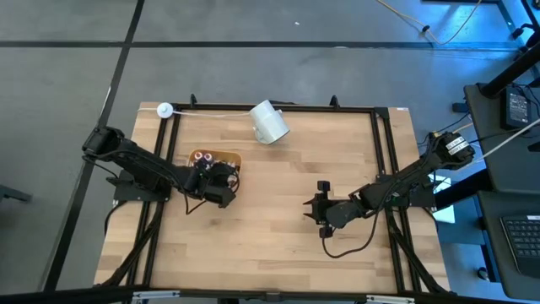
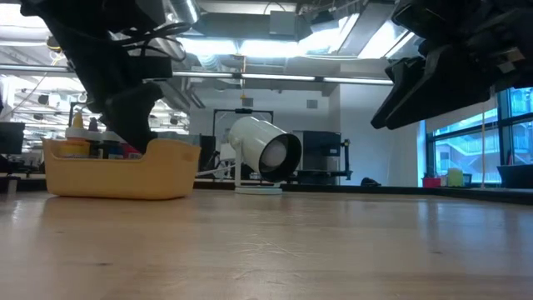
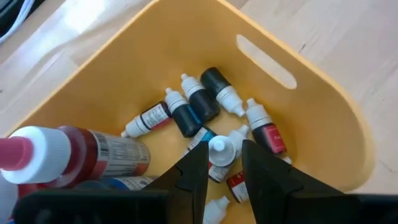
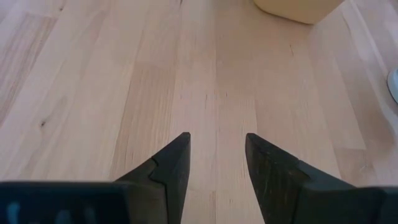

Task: Pick & Place food coloring
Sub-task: Put the small brown food coloring bottle into the bin, then return to Home Position

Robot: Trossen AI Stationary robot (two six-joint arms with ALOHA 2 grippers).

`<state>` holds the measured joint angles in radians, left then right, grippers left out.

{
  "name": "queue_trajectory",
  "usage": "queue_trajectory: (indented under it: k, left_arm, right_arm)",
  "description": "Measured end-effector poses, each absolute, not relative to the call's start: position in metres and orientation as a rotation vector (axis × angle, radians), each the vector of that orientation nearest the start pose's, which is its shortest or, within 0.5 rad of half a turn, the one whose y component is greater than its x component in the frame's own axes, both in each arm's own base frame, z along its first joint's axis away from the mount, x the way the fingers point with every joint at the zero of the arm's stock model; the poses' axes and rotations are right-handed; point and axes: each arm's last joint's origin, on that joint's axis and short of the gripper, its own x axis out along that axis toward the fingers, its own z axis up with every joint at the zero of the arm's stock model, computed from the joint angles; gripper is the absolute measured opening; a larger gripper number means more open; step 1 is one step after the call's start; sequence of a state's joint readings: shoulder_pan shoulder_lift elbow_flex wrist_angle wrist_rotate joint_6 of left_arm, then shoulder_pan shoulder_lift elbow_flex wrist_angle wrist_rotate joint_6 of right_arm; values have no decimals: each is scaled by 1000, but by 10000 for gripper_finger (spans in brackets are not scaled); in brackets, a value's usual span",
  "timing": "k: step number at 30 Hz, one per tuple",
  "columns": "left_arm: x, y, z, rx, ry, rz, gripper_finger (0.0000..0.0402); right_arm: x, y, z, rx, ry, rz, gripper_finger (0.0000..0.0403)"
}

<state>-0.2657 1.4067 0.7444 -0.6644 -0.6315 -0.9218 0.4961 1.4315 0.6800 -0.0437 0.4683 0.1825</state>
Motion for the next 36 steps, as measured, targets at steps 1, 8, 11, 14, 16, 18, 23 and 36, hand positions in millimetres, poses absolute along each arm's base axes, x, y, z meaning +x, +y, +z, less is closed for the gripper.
queue_trajectory:
  k: [1,8,11,14,16,18,23,36]
  left_arm:
    - [226,-44,172,-228,921,800,90]
    - [230,-46,179,-191,946,727,86]
    - [236,-50,188,-128,974,632,86]
    - [241,-53,193,-79,994,528,86]
    - [243,-54,193,-77,985,501,88]
    - [245,-55,194,-101,972,488,88]
    - [244,-59,203,-82,907,416,85]
    - [166,-53,236,-210,320,14,84]
  right_arm:
    - [243,116,175,-194,701,-38,156]
    - [243,116,175,-194,701,-37,156]
    - [243,117,175,-212,701,-31,156]
    - [243,116,175,-262,702,-13,156]
    - [243,117,175,-272,702,-9,156]
    - [243,117,175,-214,701,-27,156]
    - [240,120,177,-162,696,-11,156]
    - [211,116,188,-108,560,16,156]
